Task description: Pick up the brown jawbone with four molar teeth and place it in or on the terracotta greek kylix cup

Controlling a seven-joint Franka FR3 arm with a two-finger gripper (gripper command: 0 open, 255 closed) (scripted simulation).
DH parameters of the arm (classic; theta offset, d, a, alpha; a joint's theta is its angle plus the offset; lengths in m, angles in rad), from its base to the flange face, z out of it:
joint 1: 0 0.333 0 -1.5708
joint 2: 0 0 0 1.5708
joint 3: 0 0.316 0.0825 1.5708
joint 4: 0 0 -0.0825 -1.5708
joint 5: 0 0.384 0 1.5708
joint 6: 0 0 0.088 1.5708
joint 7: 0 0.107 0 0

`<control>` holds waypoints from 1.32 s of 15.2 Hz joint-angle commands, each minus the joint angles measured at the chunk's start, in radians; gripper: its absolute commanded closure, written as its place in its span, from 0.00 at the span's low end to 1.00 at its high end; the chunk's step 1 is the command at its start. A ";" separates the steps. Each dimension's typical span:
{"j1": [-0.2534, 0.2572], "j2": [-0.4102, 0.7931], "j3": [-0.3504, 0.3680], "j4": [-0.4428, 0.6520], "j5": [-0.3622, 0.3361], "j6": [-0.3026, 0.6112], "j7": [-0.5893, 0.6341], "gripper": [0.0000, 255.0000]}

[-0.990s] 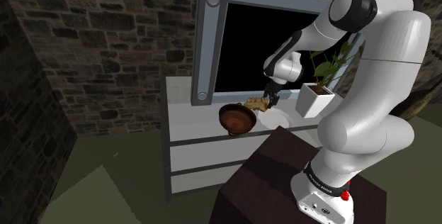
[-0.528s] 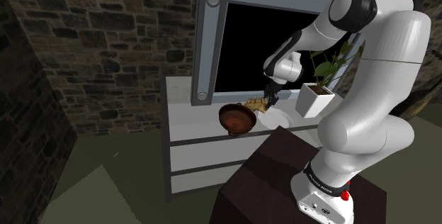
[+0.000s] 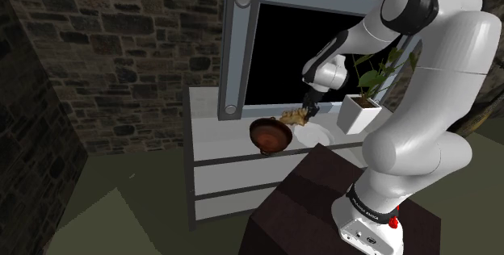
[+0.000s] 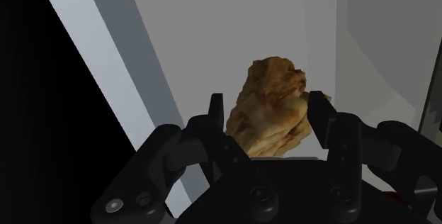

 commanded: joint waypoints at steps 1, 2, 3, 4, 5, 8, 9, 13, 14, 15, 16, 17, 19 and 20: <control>0.004 -0.024 -0.005 0.000 -0.010 -0.023 0.011 1.00; 0.006 -0.037 -0.008 -0.001 -0.016 -0.035 0.016 1.00; 0.007 -0.050 -0.010 -0.002 -0.021 -0.047 0.021 1.00; 0.008 -0.062 -0.012 -0.002 -0.026 -0.058 0.026 1.00; 0.009 -0.074 -0.014 -0.002 -0.031 -0.070 0.031 1.00; 0.012 -0.110 -0.020 -0.001 -0.046 -0.106 0.044 1.00; 0.013 -0.121 -0.022 0.000 -0.050 -0.119 0.049 1.00; 0.015 -0.166 -0.027 0.006 -0.068 -0.168 0.066 1.00; 0.015 -0.177 -0.028 0.008 -0.073 -0.181 0.070 1.00; 0.015 -0.188 -0.029 0.010 -0.077 -0.193 0.074 1.00; 0.016 -0.198 -0.030 0.013 -0.081 -0.206 0.078 1.00; 0.016 -0.208 -0.031 0.015 -0.085 -0.219 0.082 1.00; 0.016 -0.228 -0.032 0.021 -0.092 -0.244 0.089 1.00; 0.016 -0.238 -0.033 0.025 -0.096 -0.257 0.092 1.00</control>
